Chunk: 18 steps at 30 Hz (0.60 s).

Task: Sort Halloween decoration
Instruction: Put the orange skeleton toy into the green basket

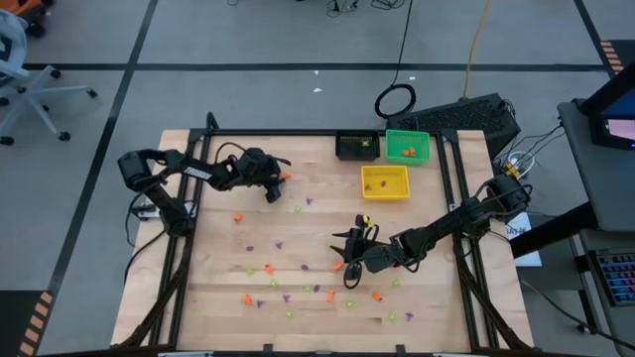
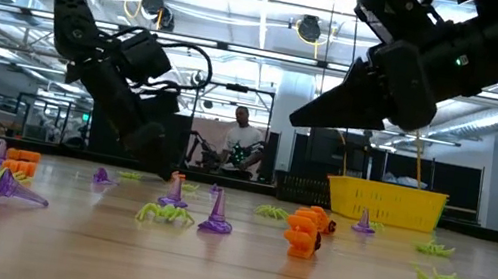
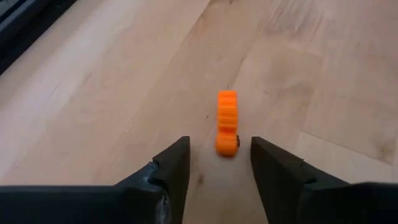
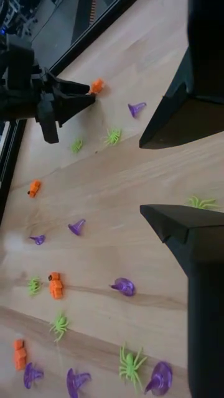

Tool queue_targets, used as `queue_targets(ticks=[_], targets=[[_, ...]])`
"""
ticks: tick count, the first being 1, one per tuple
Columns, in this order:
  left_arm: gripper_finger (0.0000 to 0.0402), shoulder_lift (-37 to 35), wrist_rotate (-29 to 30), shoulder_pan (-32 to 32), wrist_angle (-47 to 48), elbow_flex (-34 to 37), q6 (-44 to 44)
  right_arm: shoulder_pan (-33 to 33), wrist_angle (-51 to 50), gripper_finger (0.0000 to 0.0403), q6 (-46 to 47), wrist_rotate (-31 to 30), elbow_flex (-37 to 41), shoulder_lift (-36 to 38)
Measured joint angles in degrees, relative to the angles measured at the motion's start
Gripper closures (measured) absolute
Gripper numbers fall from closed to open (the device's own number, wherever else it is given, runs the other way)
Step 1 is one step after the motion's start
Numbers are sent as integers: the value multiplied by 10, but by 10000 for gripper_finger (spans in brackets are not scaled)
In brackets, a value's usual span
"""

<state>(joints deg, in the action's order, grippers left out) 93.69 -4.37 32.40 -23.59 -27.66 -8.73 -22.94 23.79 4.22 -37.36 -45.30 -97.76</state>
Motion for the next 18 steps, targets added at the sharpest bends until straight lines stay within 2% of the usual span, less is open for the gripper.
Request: queue_targets(ticks=[10,18], targets=[[249,0,-16,0,-18,0,-8,0,0,259,11,1,0,0],[250,38,-27,0,-60,0,2,0,0,259,11,1,0,0]])
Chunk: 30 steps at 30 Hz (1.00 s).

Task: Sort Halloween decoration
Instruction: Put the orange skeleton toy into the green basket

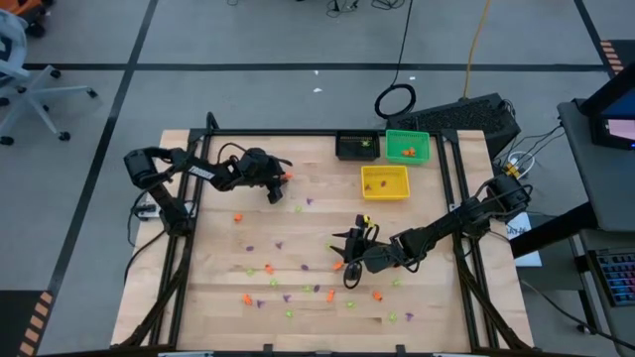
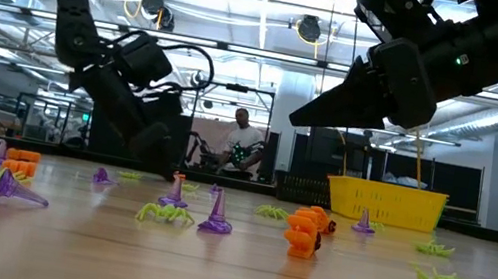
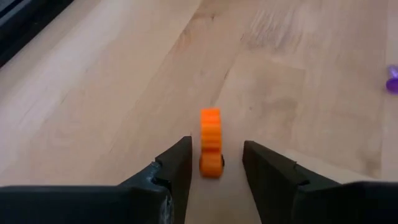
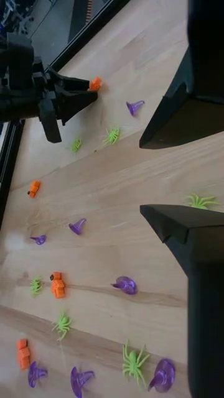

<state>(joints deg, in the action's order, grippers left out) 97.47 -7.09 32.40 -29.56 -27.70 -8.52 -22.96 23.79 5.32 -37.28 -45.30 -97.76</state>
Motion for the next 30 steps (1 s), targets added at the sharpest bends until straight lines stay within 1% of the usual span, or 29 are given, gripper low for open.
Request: queue_targets(ticks=[2,16,30], targets=[[250,7,0,0,-11,0,7,0,0,259,0,0,0,0],[250,8,11,0,1,-1,35,0,0,259,4,1,0,0],[250,8,11,1,5,0,35,0,-1,259,7,1,0,0]])
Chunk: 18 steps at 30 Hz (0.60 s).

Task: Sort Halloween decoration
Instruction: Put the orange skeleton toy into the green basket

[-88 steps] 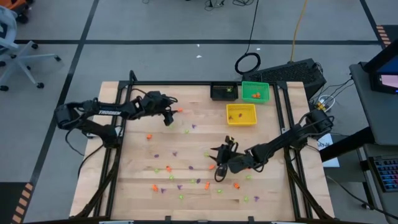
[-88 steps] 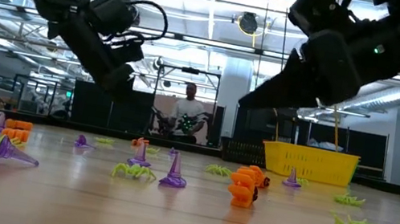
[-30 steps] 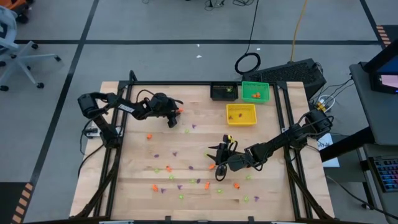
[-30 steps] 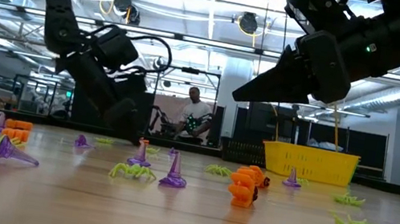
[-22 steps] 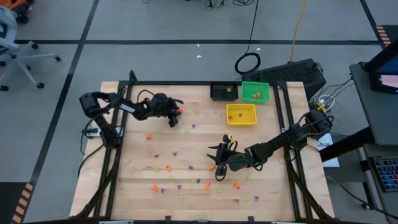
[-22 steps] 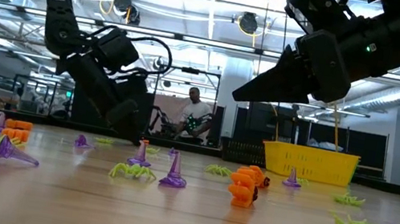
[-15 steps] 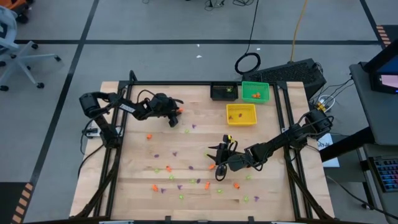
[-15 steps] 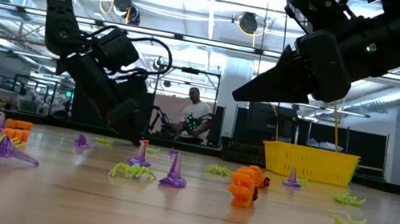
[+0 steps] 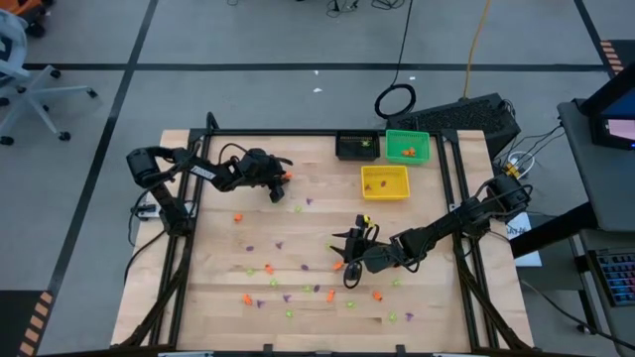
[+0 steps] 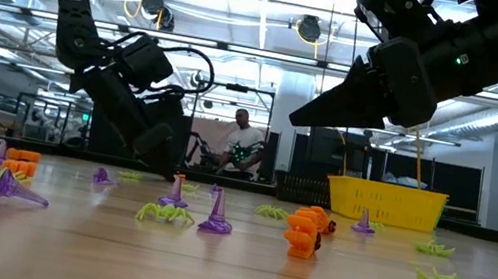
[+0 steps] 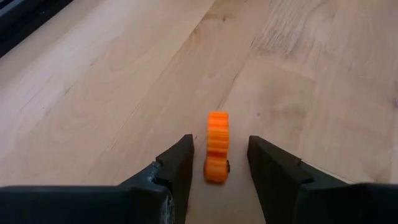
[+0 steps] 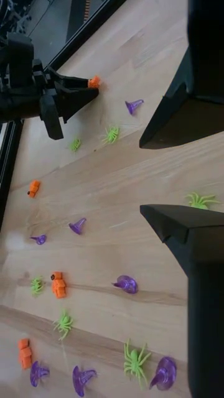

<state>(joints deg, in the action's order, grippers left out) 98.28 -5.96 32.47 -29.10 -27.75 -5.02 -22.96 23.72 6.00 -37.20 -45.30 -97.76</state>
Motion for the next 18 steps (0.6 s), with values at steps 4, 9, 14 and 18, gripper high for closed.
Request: queue_targets(ticks=[4,9,14,18], targets=[[250,0,0,0,0,0,1,0,0,259,2,0,0,0],[250,0,0,0,1,0,1,0,-1,259,4,0,0,0],[250,0,0,0,7,0,0,0,-3,259,4,0,0,0],[250,0,0,0,8,0,0,0,-3,259,4,0,0,0]])
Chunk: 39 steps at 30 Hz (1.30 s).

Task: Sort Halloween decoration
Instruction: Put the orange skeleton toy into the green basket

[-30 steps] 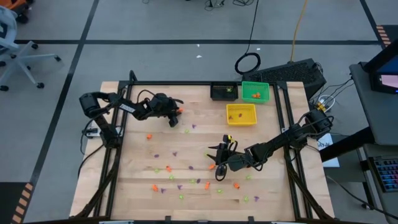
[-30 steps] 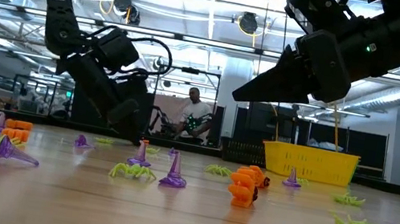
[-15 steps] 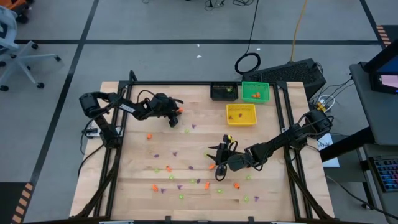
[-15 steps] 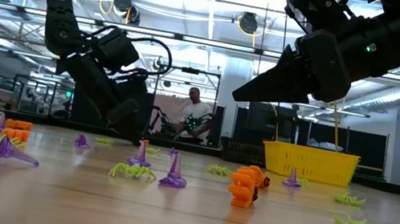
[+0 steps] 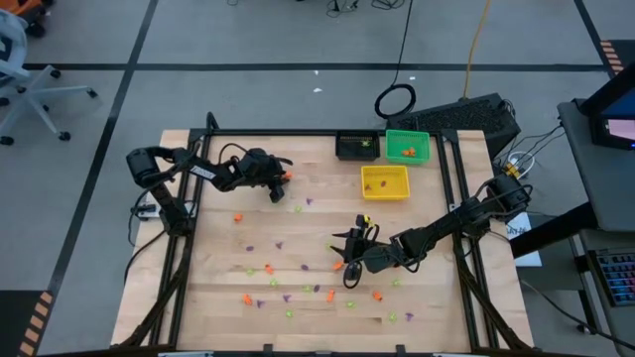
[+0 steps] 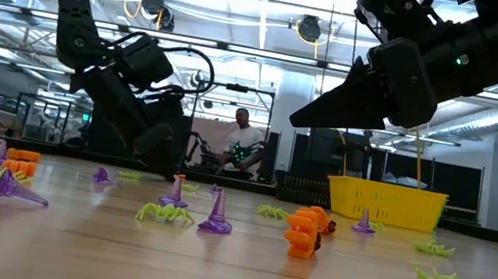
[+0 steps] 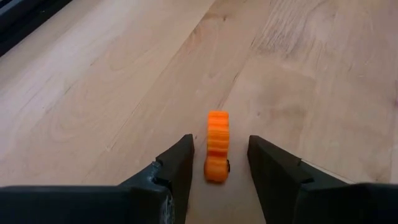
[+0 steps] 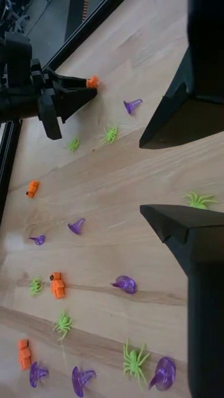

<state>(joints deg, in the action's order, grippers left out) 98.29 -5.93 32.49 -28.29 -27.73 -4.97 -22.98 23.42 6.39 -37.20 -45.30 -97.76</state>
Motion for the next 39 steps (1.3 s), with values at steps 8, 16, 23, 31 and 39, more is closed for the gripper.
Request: queue_targets(ticks=[8,16,23,31,39], targets=[[259,-12,22,-1,7,1,-13,0,0,259,0,0,0,0],[332,-13,21,0,9,1,-18,0,0,259,0,0,0,0],[382,-13,21,-3,6,1,-16,0,0,259,0,0,0,0],[383,-48,20,-40,13,3,-14,0,2,259,-5,8,0,0],[382,-136,22,-127,11,2,-15,1,18,259,-10,15,0,0]])
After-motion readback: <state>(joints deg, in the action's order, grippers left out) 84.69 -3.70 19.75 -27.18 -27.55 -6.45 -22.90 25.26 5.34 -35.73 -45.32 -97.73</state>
